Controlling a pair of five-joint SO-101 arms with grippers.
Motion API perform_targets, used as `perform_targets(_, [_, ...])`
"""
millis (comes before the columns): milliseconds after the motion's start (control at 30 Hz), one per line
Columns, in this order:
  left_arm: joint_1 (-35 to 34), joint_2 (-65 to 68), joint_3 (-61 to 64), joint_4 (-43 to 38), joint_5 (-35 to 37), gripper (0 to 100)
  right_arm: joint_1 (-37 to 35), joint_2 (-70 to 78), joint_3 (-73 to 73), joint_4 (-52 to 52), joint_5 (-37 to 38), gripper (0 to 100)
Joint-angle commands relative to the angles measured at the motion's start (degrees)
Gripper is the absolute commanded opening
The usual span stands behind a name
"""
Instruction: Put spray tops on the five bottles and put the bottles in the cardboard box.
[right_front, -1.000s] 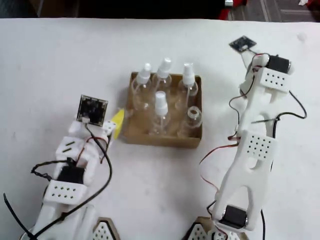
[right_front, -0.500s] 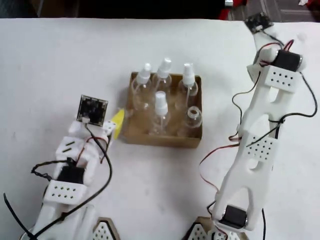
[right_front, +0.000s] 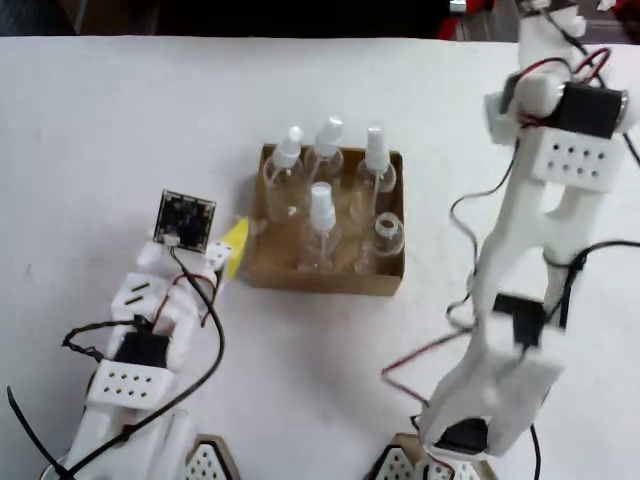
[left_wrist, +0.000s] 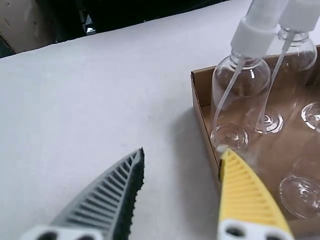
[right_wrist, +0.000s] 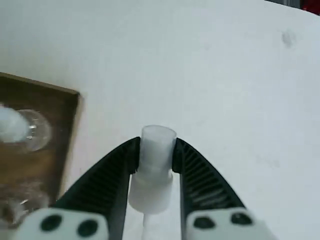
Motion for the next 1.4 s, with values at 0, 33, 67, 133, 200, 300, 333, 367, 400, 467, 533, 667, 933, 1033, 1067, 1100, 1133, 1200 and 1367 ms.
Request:
perform_targets(0, [0.3,-1.1,-0.4,-1.4,-0.5,23,-6.5,-19.1,11.1,1.3,-5.1,1.5])
perform_targets(33, [0.3,-1.2,-0.4,-1.4,-0.5,23,-8.3,-22.9,13.6,1.3,-5.6,1.5])
perform_targets(67, [0.3,-1.3,-0.4,-1.3,-0.5,23,-10.1,-26.4,15.7,1.1,-5.7,1.5])
perform_targets(133, [0.3,-1.3,-0.4,-1.2,-0.5,23,-12.3,-32.8,19.7,-0.8,-6.1,1.5])
perform_targets(200, [0.2,-1.3,-0.4,-1.2,-0.5,23,-13.1,-38.2,23.4,-3.6,-6.1,1.5])
perform_targets(300, [0.3,-1.3,-0.4,-1.2,-0.5,23,-13.2,-44.2,29.6,-7.8,-6.1,1.5])
perform_targets(333, [0.3,-1.3,-0.4,-1.2,-0.5,23,-13.2,-45.7,32.0,-8.9,-6.2,1.5])
perform_targets(367, [0.3,-1.3,-0.4,-1.2,-0.5,23,-13.2,-47.0,34.4,-10.1,-6.2,1.5])
perform_targets(400, [0.3,-1.3,-0.4,-1.2,-0.5,23,-13.2,-48.2,36.8,-11.1,-6.2,1.5])
perform_targets(467, [0.4,-1.3,-0.4,-1.2,-0.5,23,-13.2,-50.4,41.3,-13.2,-6.2,1.5])
perform_targets(533, [0.4,-1.3,-0.4,-1.2,-0.5,23,-13.2,-52.3,44.7,-15.9,-6.2,1.5])
perform_targets(667, [0.4,-1.3,-0.4,-1.2,-0.5,23,-13.4,-57.3,48.9,-22.2,-6.2,1.5])
perform_targets(933, [0.3,-1.2,-0.4,-1.3,-0.5,23,-21.1,-69.2,61.2,-33.2,-6.2,1.5])
perform_targets(1033, [0.3,-1.2,-0.4,-1.3,-0.5,23,-21.8,-73.1,67.5,-40.7,-6.2,1.5])
perform_targets(1067, [0.3,-1.2,-0.4,-1.2,-0.5,23,-21.8,-74.2,69.2,-43.1,-6.2,1.5])
perform_targets(1100, [0.3,-1.2,-0.4,-1.2,-0.5,23,-21.8,-74.9,70.8,-45.3,-6.2,1.5])
perform_targets(1133, [0.3,-1.2,-0.4,-1.2,-0.5,23,-21.7,-75.6,72.1,-47.3,-6.4,1.5])
perform_targets(1200, [0.4,-1.2,-0.4,-1.3,-0.5,23,-21.5,-76.4,73.8,-50.0,-9.9,1.5])
perform_targets(1367, [0.4,-1.2,-0.4,-1.3,-0.6,23,-21.5,-75.7,74.3,-52.0,-18.6,1.5])
